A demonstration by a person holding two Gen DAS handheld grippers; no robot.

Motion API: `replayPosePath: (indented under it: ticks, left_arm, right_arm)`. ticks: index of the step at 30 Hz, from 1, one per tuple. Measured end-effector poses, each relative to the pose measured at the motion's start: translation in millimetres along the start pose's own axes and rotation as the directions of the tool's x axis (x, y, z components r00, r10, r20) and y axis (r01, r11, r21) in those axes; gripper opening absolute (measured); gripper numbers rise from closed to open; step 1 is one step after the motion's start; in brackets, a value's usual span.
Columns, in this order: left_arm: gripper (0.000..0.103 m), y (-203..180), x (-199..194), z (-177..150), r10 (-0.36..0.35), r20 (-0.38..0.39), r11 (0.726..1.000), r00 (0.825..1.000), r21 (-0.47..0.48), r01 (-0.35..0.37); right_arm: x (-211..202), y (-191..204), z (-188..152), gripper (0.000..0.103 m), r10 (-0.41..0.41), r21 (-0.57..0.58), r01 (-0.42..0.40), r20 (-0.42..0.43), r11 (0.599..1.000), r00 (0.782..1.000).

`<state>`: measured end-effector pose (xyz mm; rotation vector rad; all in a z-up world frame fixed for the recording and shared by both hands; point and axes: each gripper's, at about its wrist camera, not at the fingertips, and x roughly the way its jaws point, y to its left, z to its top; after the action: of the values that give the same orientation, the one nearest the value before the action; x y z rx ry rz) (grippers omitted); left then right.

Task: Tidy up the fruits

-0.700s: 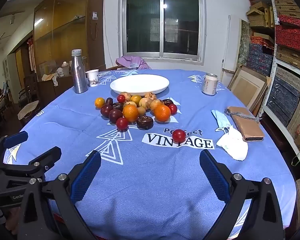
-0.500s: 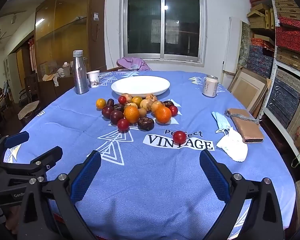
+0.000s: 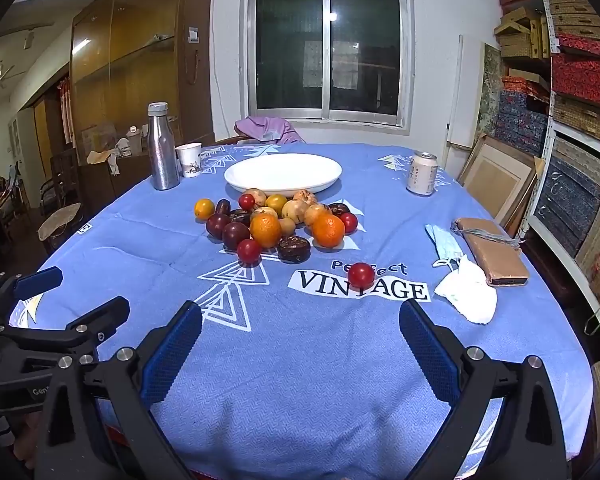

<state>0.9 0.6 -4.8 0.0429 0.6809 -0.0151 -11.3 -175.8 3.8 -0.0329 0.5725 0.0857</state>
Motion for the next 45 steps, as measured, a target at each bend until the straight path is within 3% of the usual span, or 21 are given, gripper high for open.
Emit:
replayPosePath:
  ticks: [45]
  left_arm:
    - [0.099,-1.8,3.1,-2.1,0.007,-0.014,1.0,1.0,0.013,-0.007]
  right_arm:
    - [-4.5,-3.4,1.4,0.1,0.015,0.022,-0.015,0.016,1.0,1.0]
